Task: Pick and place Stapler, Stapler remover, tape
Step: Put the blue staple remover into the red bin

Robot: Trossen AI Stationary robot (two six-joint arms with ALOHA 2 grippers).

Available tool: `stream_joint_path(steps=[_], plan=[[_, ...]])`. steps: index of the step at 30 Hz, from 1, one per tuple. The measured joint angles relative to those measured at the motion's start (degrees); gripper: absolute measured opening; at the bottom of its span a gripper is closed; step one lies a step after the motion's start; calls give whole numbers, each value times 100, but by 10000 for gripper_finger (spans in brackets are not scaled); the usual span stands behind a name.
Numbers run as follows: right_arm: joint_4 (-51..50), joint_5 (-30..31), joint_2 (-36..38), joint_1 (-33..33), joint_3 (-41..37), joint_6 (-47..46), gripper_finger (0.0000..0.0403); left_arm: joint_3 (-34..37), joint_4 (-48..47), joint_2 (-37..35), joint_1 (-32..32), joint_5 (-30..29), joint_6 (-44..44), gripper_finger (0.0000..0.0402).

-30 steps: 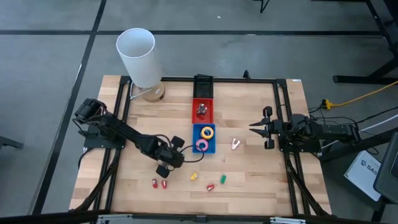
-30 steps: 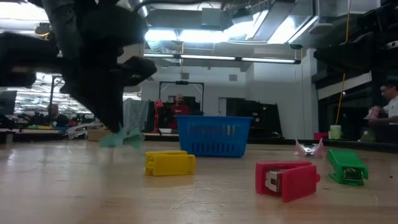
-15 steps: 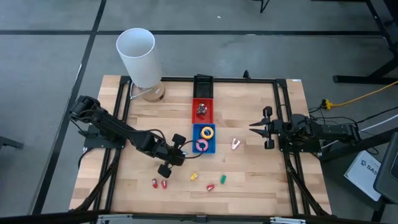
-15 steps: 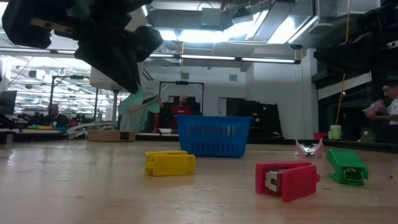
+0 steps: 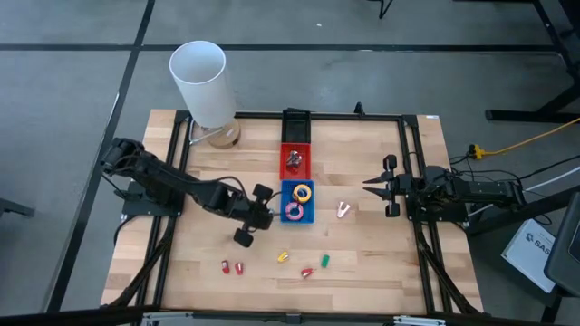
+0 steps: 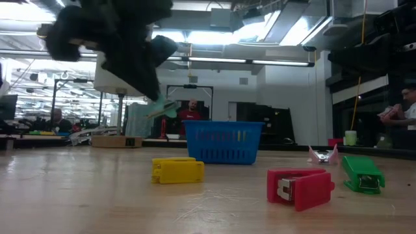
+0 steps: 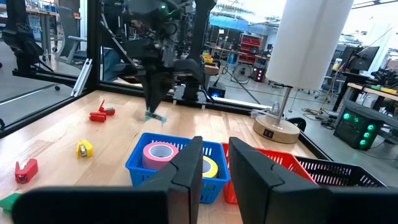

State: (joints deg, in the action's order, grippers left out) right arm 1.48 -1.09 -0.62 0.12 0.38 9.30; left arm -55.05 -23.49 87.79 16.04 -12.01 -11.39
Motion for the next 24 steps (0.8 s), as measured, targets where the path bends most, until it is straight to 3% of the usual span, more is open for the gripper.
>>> stream_joint_path(steps=[15,24], plan=[[1,0,1,2,0,0,80,1,810,0,-1637,212,-1818,3],[2,-1,2,2,-2,0,81,2,1722,244,-2439,357,-2112,3]])
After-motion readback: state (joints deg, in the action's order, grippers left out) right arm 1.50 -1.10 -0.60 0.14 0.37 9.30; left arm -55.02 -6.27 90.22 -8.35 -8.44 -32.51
